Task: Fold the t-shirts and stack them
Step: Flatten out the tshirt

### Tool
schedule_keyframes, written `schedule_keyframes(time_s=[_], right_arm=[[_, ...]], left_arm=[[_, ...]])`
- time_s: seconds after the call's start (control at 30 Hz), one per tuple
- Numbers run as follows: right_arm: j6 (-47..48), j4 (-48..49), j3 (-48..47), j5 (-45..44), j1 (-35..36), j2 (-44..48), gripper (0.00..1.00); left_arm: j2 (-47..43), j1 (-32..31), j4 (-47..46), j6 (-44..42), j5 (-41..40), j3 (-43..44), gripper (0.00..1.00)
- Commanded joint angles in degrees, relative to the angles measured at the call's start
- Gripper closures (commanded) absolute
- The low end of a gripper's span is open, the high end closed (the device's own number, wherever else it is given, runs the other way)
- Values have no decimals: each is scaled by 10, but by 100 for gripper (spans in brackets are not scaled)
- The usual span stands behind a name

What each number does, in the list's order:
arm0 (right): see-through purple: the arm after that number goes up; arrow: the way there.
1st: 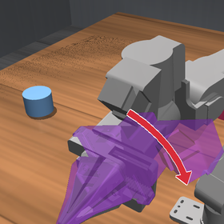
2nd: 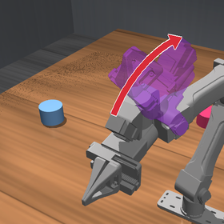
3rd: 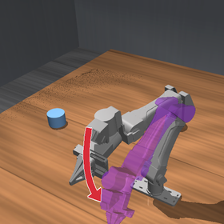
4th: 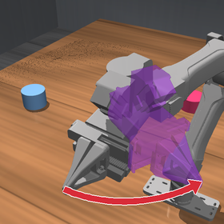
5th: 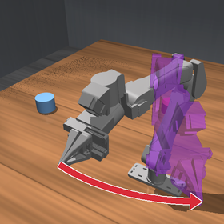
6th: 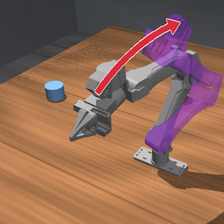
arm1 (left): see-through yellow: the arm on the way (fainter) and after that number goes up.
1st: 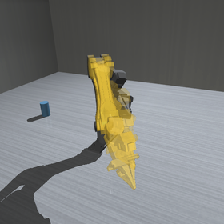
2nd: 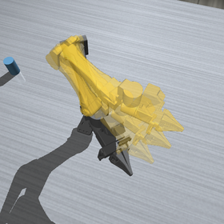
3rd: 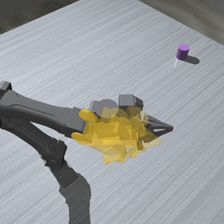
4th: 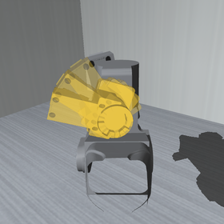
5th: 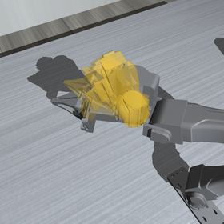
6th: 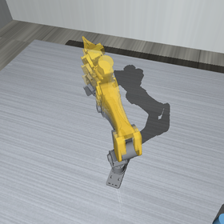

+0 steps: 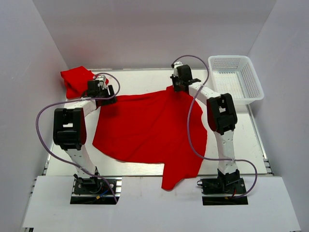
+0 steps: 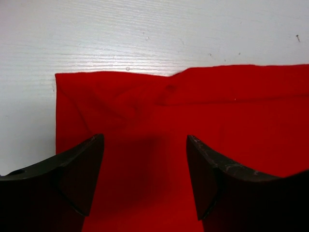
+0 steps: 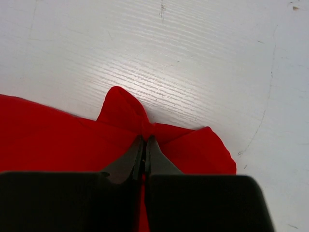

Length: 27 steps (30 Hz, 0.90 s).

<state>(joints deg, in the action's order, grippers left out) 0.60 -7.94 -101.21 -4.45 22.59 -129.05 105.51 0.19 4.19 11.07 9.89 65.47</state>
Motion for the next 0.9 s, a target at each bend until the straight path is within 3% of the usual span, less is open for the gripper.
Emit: schedule_keyframes(time_s=[0.0, 0.07, 0.1, 0.13, 0.17, 0.27, 0.3, 0.63, 0.87], right_arm=[[1, -2, -25, -12, -7, -22, 100], [-2, 4, -35, 3, -11, -33, 100], [-2, 0, -46, 7, -13, -38, 95], [-2, -21, -54, 10, -14, -48, 79], [-2, -26, -63, 7, -13, -48, 47], [-2, -22, -52, 0, -16, -33, 20], [-2, -16, -47, 0, -16, -23, 17], [3, -22, -107, 30, -22, -36, 12], [11, -22, -102, 65, -16, -59, 18]], left_arm=[[11, -3, -6, -6, 5, 25, 21], [17, -3, -6, -11, 10, 32, 21], [24, -3, -6, -11, 10, 39, 21], [24, -3, -6, -11, 10, 39, 21], [30, -3, -6, -11, 10, 45, 21], [36, -3, -6, -11, 16, 61, 21], [43, -3, -6, -11, 16, 67, 21], [66, -3, -6, -11, 16, 96, 21], [66, -3, -1, -17, 16, 96, 21]])
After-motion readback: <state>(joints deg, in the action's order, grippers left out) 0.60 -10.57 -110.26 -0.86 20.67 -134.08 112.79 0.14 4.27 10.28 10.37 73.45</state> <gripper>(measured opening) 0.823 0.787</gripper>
